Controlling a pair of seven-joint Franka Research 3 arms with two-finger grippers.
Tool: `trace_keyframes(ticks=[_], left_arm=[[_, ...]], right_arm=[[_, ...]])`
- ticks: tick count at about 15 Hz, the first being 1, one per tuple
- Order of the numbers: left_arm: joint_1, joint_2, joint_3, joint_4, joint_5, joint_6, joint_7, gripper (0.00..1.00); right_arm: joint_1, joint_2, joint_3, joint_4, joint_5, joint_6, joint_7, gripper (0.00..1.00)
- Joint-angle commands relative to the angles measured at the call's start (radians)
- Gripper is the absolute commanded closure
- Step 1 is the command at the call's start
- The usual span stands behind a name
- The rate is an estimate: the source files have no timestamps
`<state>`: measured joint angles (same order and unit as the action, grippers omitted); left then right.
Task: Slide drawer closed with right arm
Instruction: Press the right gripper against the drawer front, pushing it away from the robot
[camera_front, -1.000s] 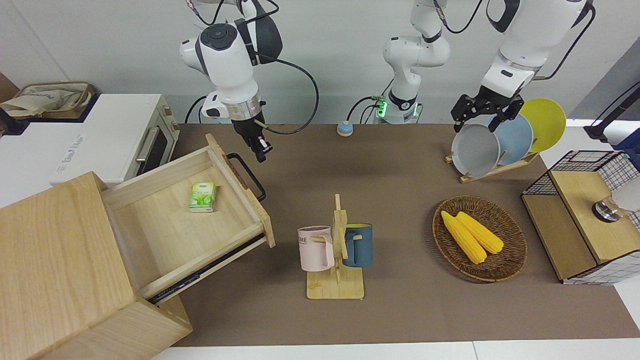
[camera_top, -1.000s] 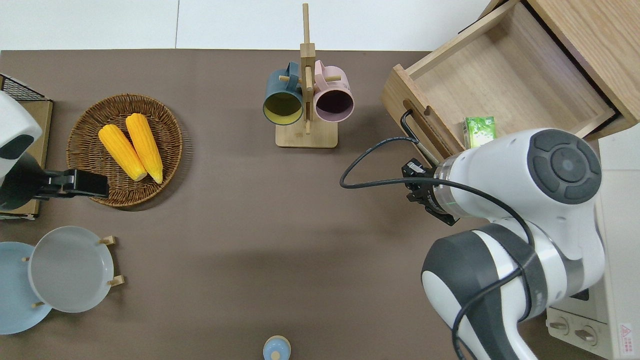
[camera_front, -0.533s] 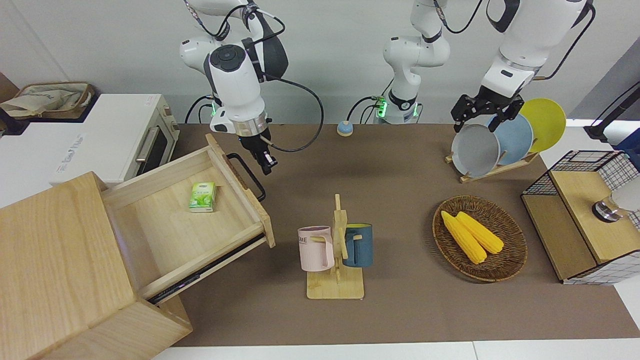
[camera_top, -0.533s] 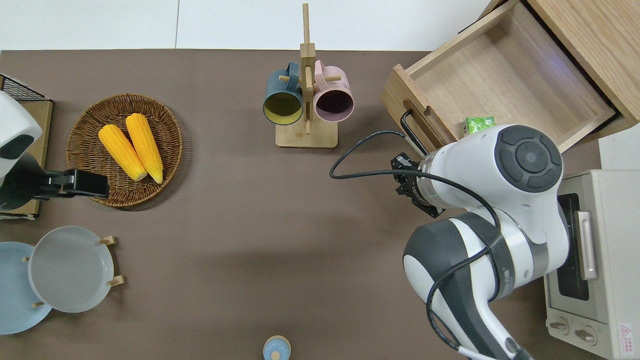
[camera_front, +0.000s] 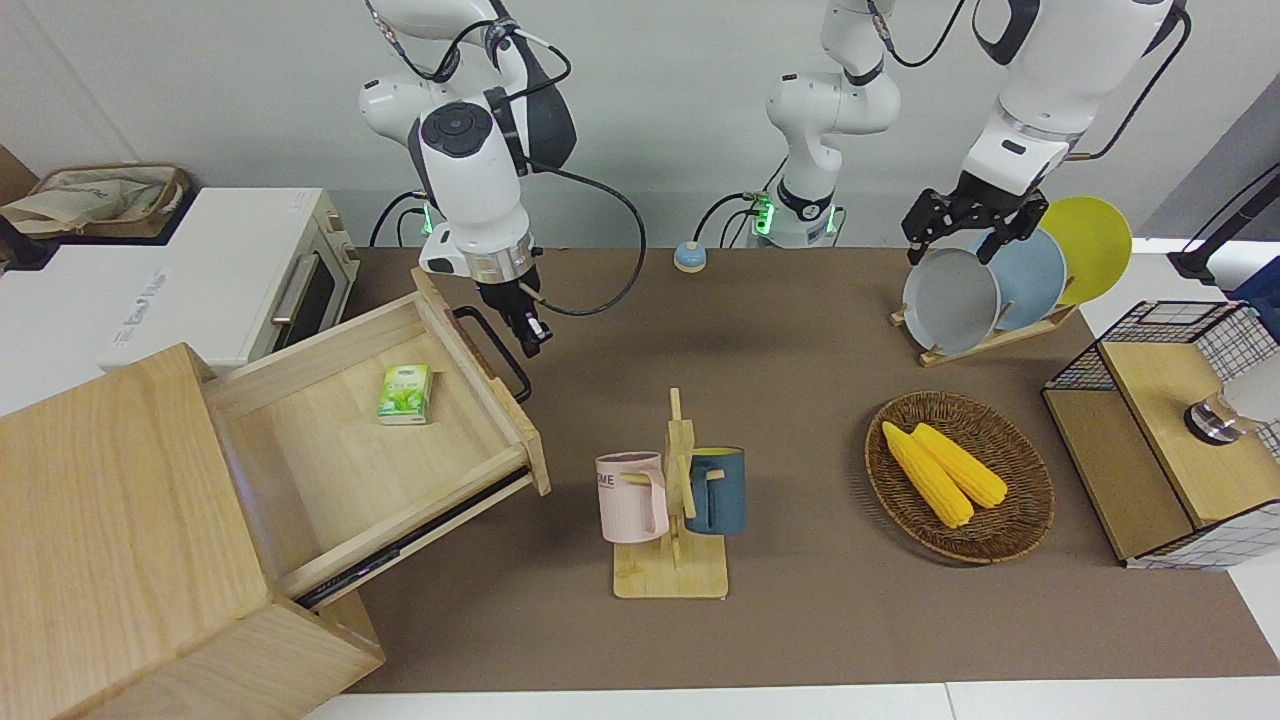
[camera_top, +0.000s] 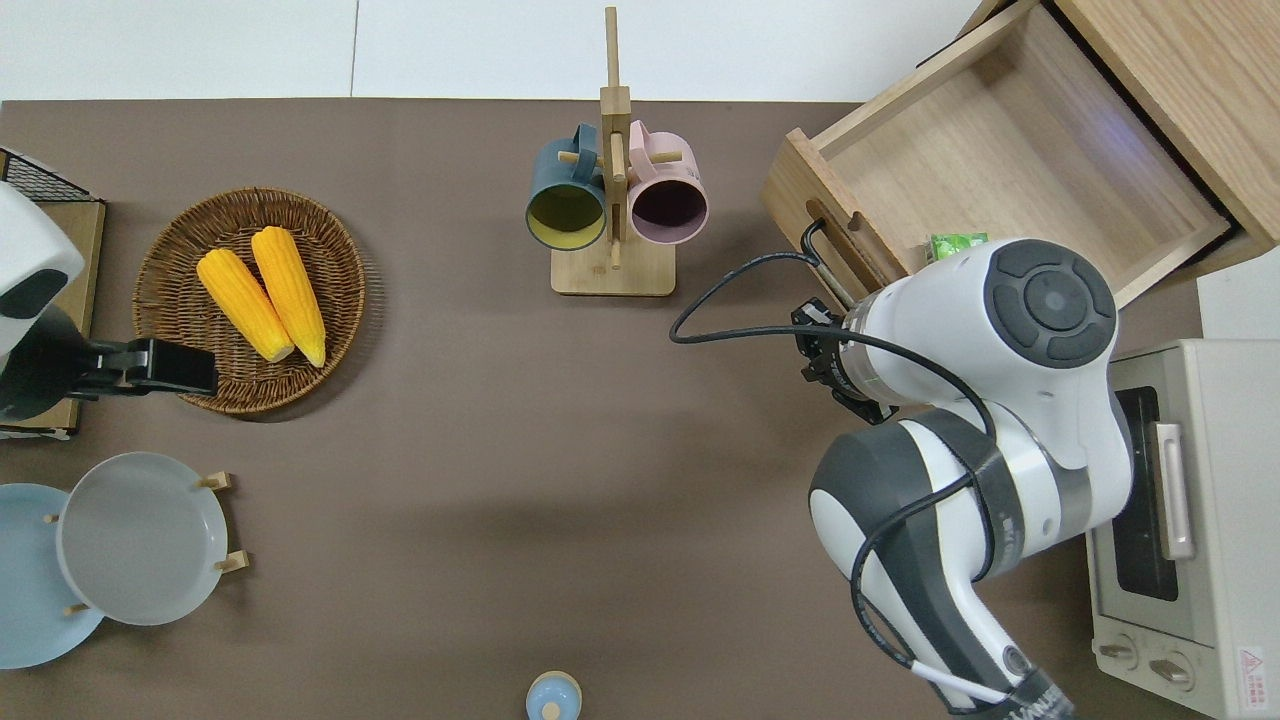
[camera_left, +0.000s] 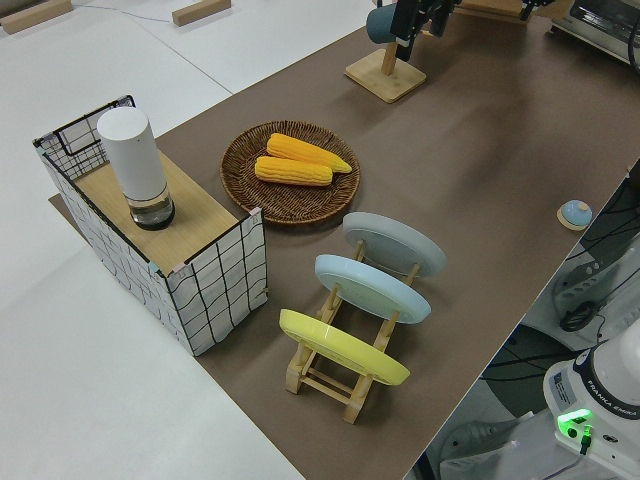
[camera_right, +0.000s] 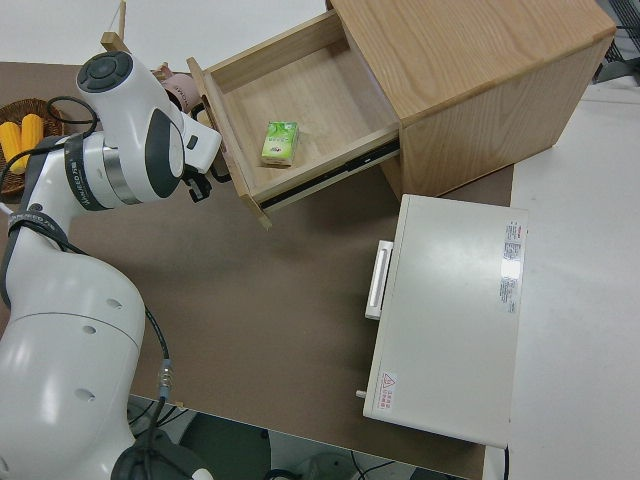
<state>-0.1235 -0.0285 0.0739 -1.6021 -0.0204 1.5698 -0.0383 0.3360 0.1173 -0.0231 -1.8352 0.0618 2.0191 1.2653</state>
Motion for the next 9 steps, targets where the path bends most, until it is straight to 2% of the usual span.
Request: trace_keyframes(ticks=[1, 9], left_arm=[[-0.002, -0.008, 0.003, 0.002, 0.013, -0.013, 0.001, 0.00], [-0.002, -0.008, 0.003, 0.002, 0.013, -0.014, 0.001, 0.00]], right_arm=[[0.005, 0.022, -0.011, 0.022, -0.049, 0.013, 0.022, 1.000], [-0.023, 0.033, -0.018, 0.031, -0.137, 0.012, -0.004, 1.000]])
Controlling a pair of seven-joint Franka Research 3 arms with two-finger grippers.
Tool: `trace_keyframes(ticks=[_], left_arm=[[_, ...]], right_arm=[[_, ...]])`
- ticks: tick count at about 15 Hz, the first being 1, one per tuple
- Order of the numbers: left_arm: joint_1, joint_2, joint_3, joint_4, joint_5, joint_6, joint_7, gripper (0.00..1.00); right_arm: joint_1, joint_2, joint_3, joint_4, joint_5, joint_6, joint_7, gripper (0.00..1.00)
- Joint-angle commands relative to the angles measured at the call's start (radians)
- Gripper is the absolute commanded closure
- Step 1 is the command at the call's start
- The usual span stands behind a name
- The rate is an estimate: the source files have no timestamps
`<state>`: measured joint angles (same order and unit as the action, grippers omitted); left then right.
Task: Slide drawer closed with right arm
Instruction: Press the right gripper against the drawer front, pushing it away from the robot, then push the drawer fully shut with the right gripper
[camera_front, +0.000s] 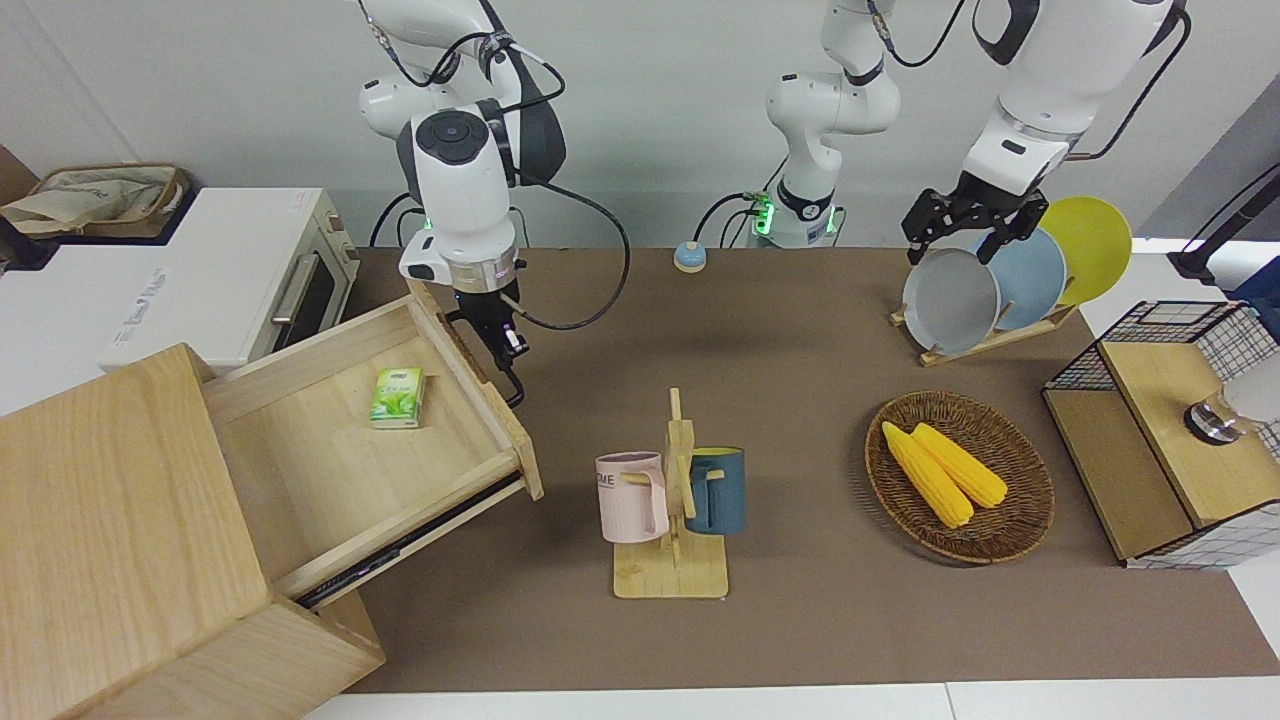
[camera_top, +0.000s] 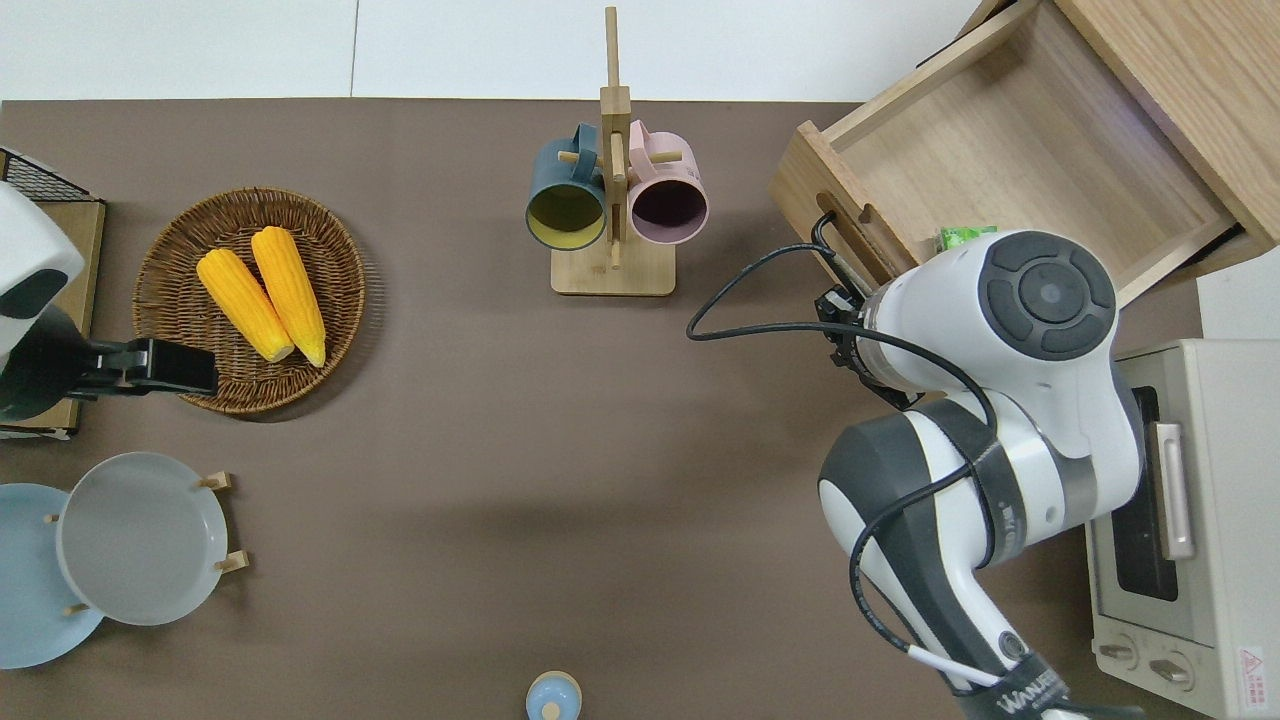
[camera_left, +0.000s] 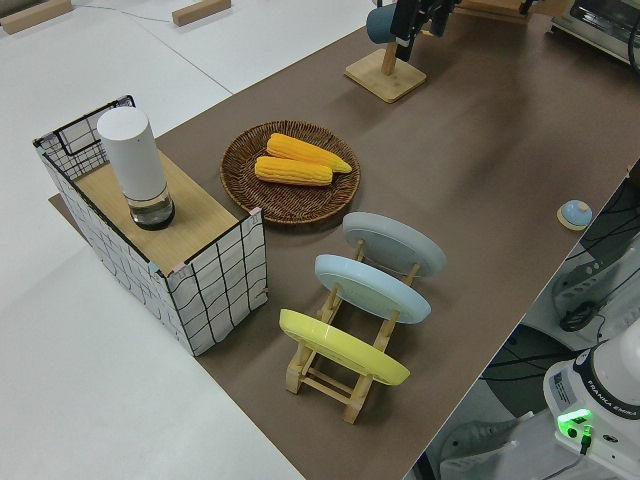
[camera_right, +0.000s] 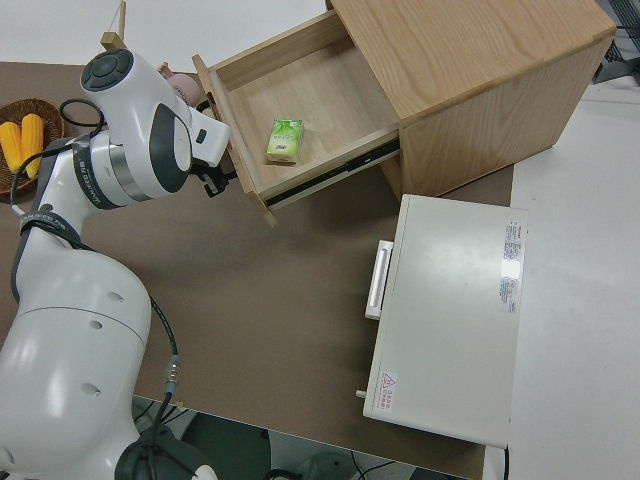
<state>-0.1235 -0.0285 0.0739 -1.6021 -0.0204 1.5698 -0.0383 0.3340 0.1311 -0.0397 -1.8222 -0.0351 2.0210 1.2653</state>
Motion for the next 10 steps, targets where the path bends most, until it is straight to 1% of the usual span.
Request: trace_keyframes(ticks=[1, 3, 7, 9, 10], left_arm=[[-0.002, -0.008, 0.003, 0.002, 0.013, -0.013, 0.001, 0.00], [-0.002, -0.008, 0.003, 0.002, 0.013, -0.013, 0.001, 0.00], [-0.002, -0.008, 0.003, 0.002, 0.013, -0.013, 0.001, 0.00], [-0.002, -0.008, 0.003, 0.002, 0.013, -0.013, 0.001, 0.00], [-0.002, -0.008, 0.003, 0.002, 0.013, -0.014, 0.001, 0.00]], right_arm=[[-0.030, 0.021, -0.002, 0.018, -0.049, 0.010, -0.021, 1.000], [-0.061, 0.027, -0.002, 0.020, -0.062, 0.011, -0.066, 1.000], [-0.082, 0.027, -0.034, 0.021, -0.065, 0.025, -0.122, 1.000], [-0.099, 0.027, -0.042, 0.024, -0.065, 0.025, -0.170, 1.000], [-0.104, 0.027, -0.055, 0.026, -0.065, 0.025, -0.193, 1.000]])
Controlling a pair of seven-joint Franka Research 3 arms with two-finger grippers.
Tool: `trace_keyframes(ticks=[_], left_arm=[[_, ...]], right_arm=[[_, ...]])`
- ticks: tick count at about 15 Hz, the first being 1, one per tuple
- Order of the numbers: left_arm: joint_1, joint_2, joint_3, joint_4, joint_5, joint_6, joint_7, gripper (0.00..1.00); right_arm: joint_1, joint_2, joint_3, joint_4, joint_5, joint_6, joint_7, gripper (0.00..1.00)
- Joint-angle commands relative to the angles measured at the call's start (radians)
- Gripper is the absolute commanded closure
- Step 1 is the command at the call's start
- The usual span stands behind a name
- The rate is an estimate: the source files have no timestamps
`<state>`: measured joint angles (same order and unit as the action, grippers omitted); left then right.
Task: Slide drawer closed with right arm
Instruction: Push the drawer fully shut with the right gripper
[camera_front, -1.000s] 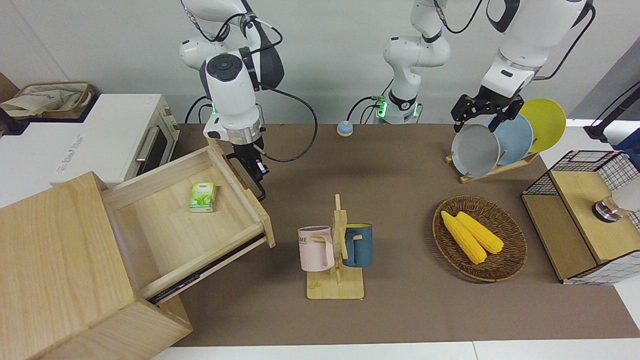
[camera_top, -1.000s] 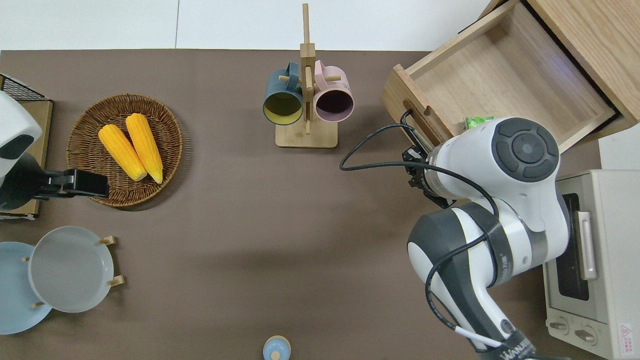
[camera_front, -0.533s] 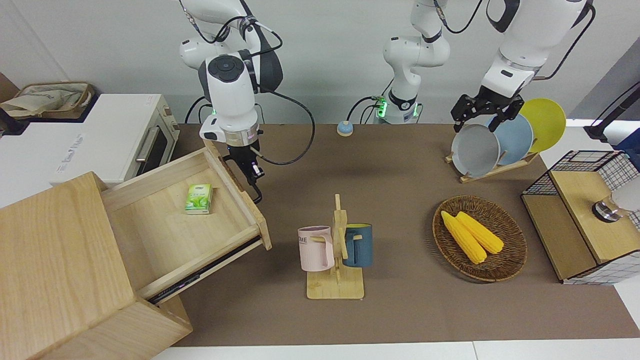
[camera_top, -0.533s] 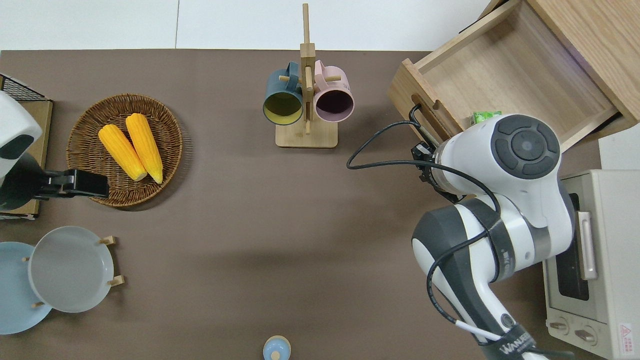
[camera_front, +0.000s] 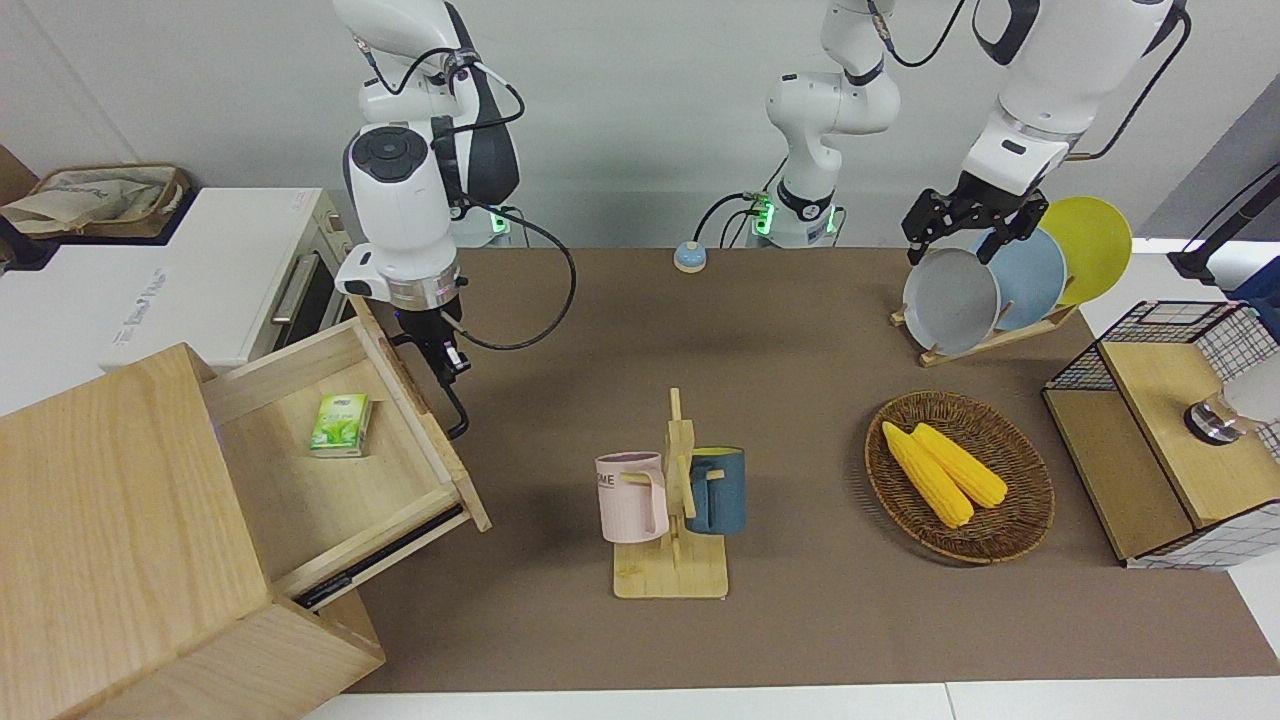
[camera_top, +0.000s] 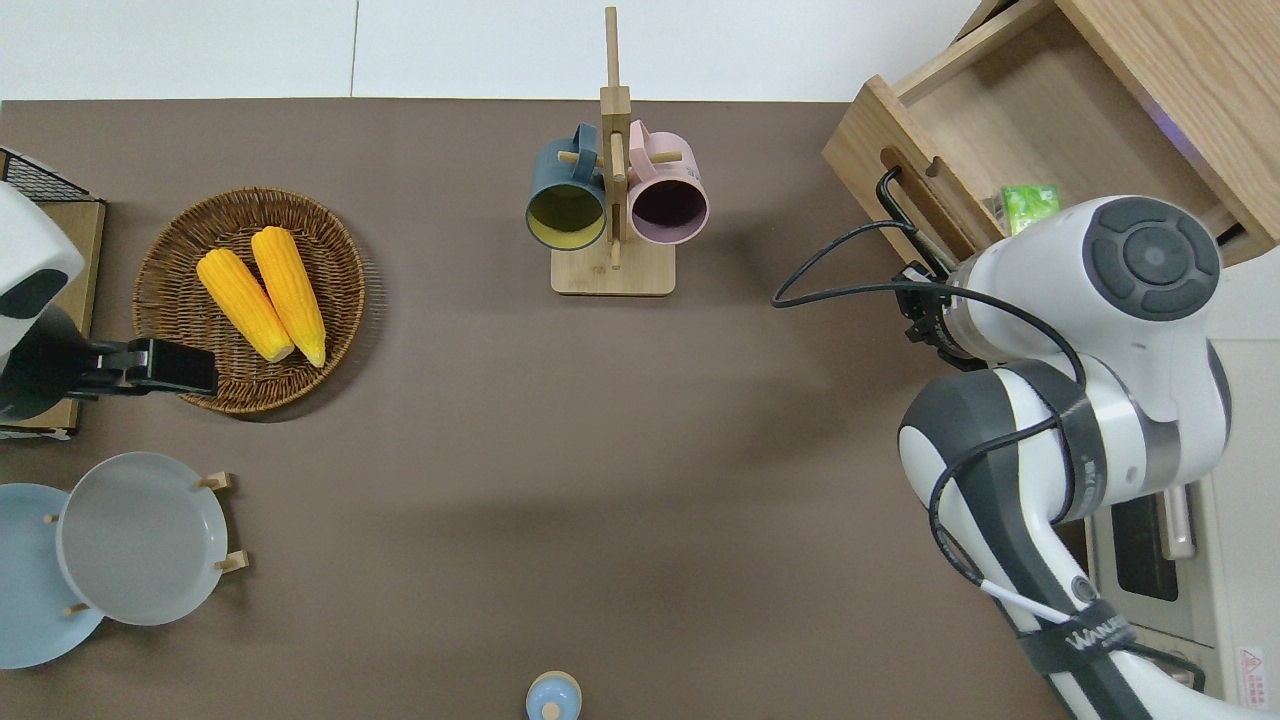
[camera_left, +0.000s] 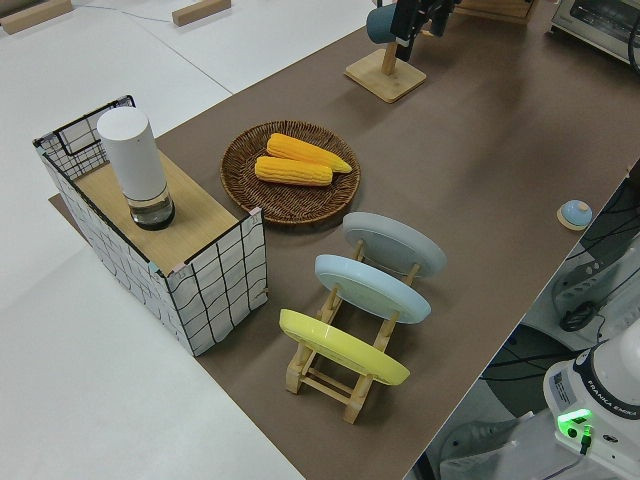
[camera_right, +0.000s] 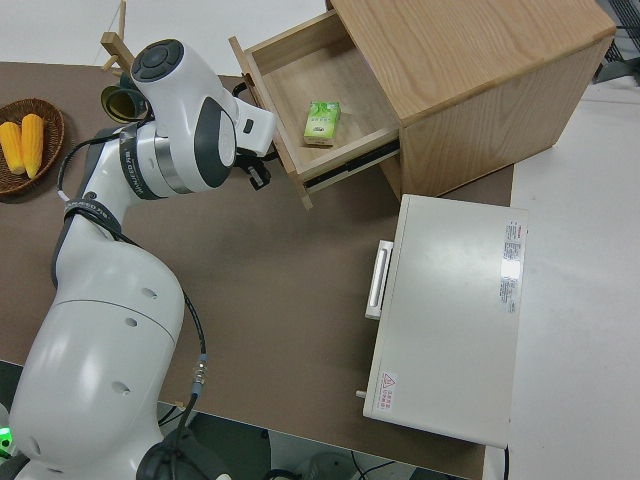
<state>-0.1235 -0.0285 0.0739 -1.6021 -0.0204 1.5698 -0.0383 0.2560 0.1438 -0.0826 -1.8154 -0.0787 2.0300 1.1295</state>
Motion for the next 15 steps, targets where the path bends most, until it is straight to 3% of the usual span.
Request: trace_keyframes(ticks=[1, 5, 12, 15], left_arm=[[-0.002, -0.008, 0.003, 0.002, 0.013, -0.013, 0.001, 0.00], [-0.002, -0.008, 0.003, 0.002, 0.013, -0.013, 0.001, 0.00], [-0.002, -0.008, 0.003, 0.002, 0.013, -0.014, 0.001, 0.00], [-0.002, -0.008, 0.003, 0.002, 0.013, -0.013, 0.001, 0.00]], right_arm=[[-0.035, 0.014, -0.023, 0.019, -0.021, 0.016, -0.092, 1.000], [-0.061, 0.016, -0.040, 0.019, -0.022, 0.044, -0.128, 1.000], [-0.083, 0.023, -0.124, 0.019, -0.041, 0.111, -0.230, 1.000], [-0.100, 0.030, -0.140, 0.021, -0.041, 0.148, -0.243, 1.000]])
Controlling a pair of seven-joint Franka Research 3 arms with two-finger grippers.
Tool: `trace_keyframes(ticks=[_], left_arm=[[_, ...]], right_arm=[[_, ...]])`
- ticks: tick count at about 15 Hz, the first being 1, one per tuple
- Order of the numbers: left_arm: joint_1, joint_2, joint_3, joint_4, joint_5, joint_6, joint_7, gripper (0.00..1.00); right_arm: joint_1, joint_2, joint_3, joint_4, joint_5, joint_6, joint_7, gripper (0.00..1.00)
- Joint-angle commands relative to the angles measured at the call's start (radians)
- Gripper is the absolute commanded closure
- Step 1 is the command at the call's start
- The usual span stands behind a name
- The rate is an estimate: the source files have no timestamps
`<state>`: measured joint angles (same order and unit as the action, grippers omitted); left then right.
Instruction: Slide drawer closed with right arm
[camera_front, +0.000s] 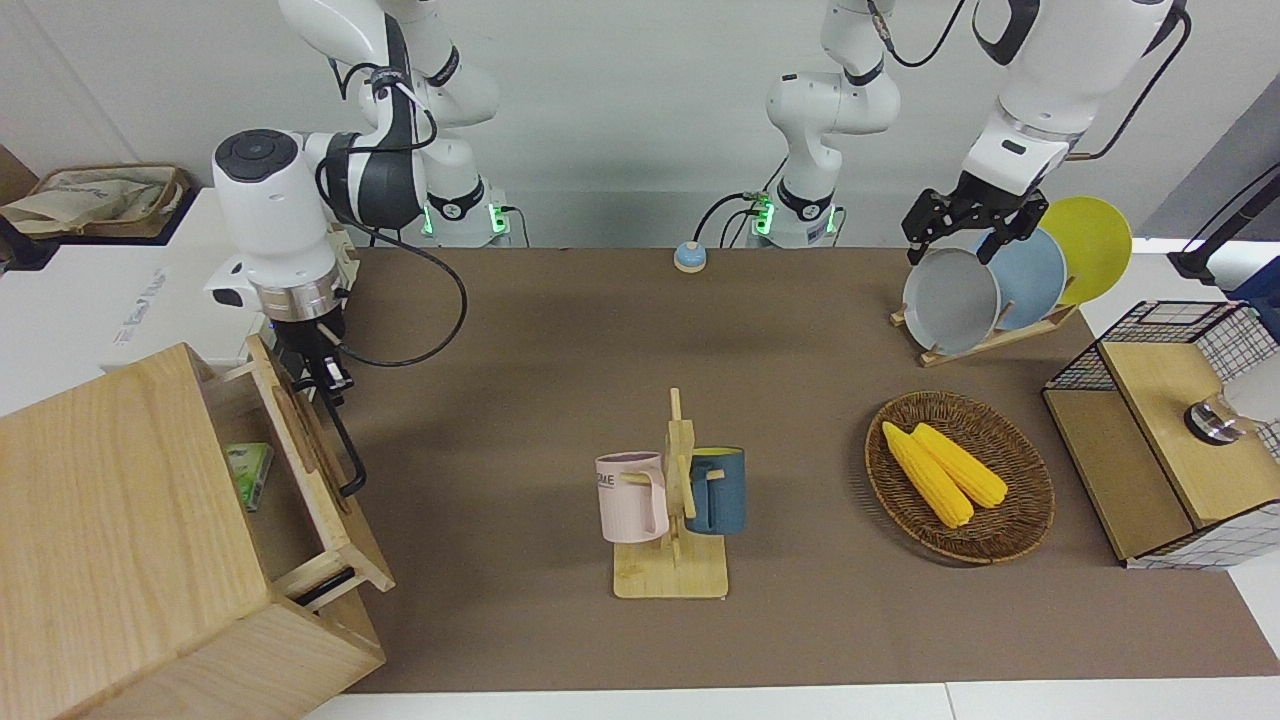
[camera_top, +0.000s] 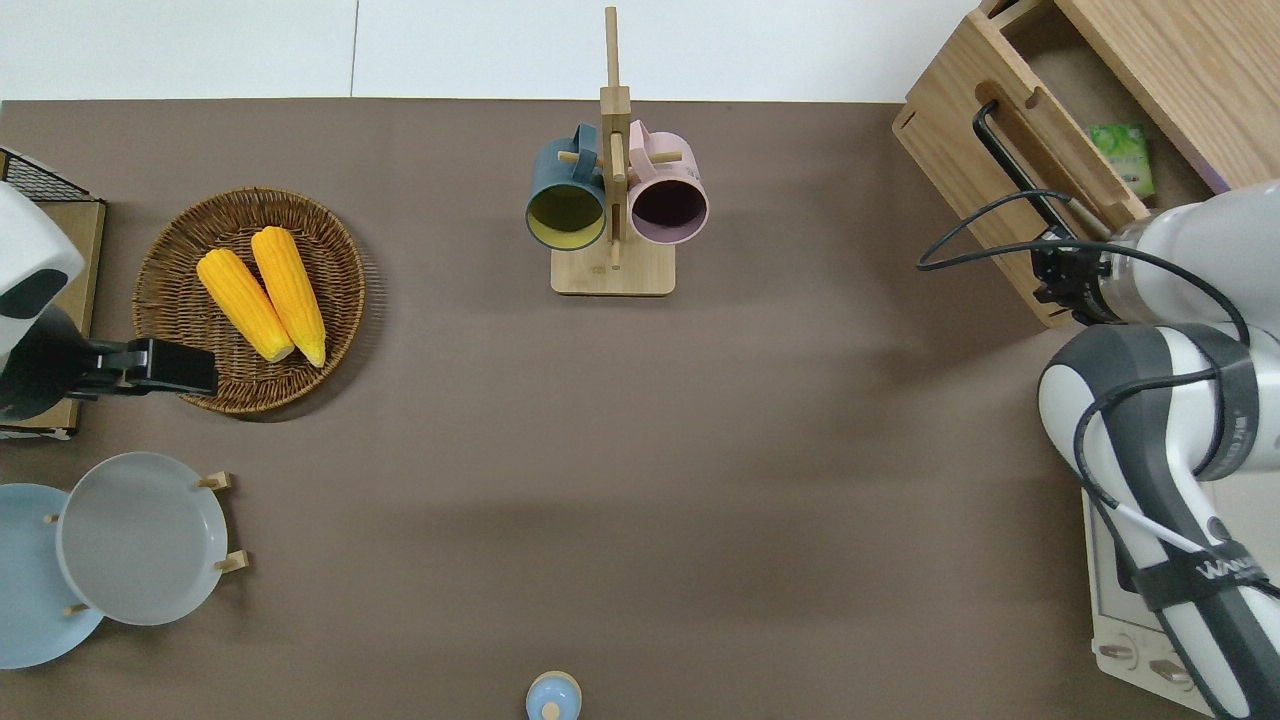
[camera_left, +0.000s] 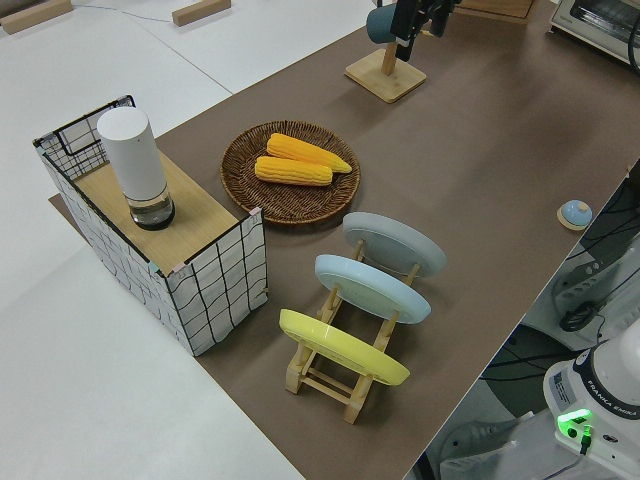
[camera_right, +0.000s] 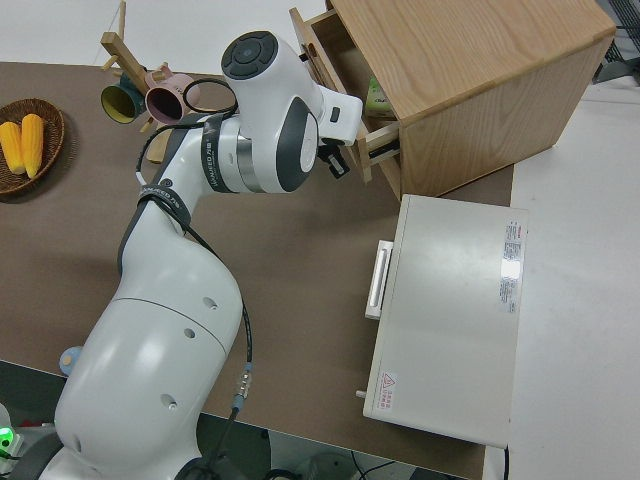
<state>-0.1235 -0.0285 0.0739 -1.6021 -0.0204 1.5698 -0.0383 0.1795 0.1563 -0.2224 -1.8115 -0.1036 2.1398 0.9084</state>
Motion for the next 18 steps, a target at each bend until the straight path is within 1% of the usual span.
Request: trace_keyframes(ticks=[1, 2, 4, 5, 8, 12, 14, 18], left_arm=[[-0.002, -0.008, 0.003, 0.002, 0.013, -0.014, 0.001, 0.00], [-0.002, -0.008, 0.003, 0.002, 0.013, -0.014, 0.001, 0.00], [-0.002, -0.008, 0.003, 0.002, 0.013, -0.013, 0.001, 0.00], [-0.002, -0.008, 0.003, 0.002, 0.013, -0.014, 0.001, 0.00], [-0.002, -0.008, 0.003, 0.002, 0.013, -0.014, 0.001, 0.00], [-0.002, -0.008, 0.003, 0.002, 0.013, -0.014, 0.001, 0.00], [-0.002, -0.008, 0.003, 0.002, 0.013, -0.014, 0.001, 0.00], [-0.002, -0.008, 0.003, 0.004, 0.013, -0.014, 0.001, 0.00]], right_arm=[[-0.026, 0.020, -0.005, 0.017, -0.014, 0.052, -0.022, 1.000], [-0.031, 0.025, -0.017, 0.018, -0.014, 0.067, -0.023, 1.000], [-0.043, 0.035, -0.026, 0.040, -0.011, 0.080, -0.029, 1.000], [-0.052, 0.045, -0.026, 0.061, -0.011, 0.080, -0.029, 1.000], [-0.071, 0.057, -0.026, 0.083, -0.005, 0.081, -0.054, 1.000], [-0.101, 0.085, -0.026, 0.132, -0.004, 0.086, -0.089, 1.000], [-0.107, 0.086, -0.026, 0.133, -0.002, 0.086, -0.117, 1.000], [-0.101, 0.088, -0.025, 0.133, 0.009, 0.088, -0.131, 1.000]])
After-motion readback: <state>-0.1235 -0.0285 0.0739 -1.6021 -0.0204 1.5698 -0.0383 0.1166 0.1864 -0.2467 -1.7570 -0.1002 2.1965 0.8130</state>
